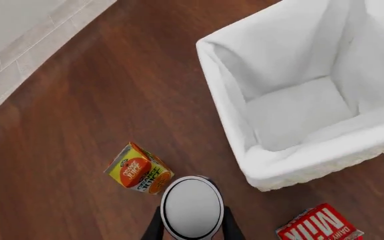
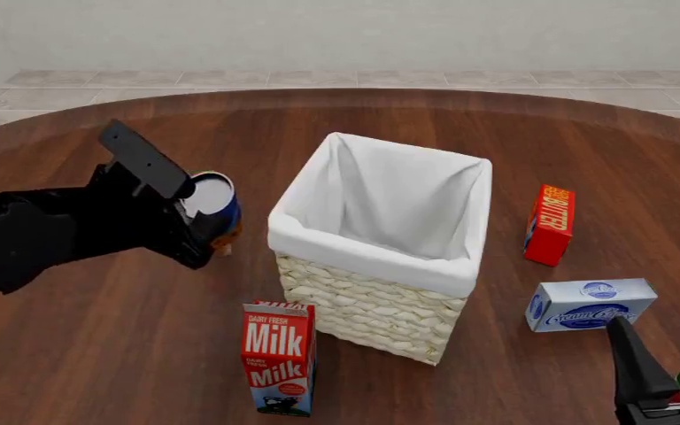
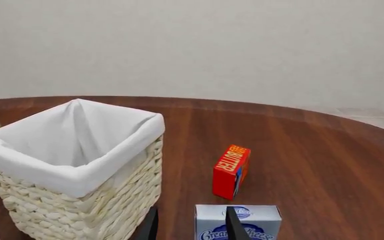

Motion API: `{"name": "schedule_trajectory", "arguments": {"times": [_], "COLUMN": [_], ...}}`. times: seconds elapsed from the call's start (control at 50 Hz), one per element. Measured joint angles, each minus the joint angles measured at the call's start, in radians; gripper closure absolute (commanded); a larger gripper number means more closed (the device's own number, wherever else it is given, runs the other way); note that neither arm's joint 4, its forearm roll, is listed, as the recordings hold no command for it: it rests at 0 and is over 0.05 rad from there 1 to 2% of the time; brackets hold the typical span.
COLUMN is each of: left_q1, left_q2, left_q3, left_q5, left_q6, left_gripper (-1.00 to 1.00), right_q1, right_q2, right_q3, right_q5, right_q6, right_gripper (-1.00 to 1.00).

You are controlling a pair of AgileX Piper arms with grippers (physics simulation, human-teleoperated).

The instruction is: Pick up the alphabet soup and the tomato sauce, and put them in the basket.

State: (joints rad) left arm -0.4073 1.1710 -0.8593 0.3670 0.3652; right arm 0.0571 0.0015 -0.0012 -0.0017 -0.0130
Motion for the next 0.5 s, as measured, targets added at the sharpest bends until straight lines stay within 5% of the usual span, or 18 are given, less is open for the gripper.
{"name": "schedule_trajectory", "arguments": {"times": [0.5], "left_q1": [-0.029], "left_q2": [-0.022], "left_q3": [-0.170], "left_q5": [0.107], "left_q6": [0.056], "left_gripper": [1.00], "right_q1": [0.000], "right_q2": [0.002], "right_q3": [0.000], "right_q5": [-0.003], "right_q6": [0.008], "right_gripper": [-1.00]}}
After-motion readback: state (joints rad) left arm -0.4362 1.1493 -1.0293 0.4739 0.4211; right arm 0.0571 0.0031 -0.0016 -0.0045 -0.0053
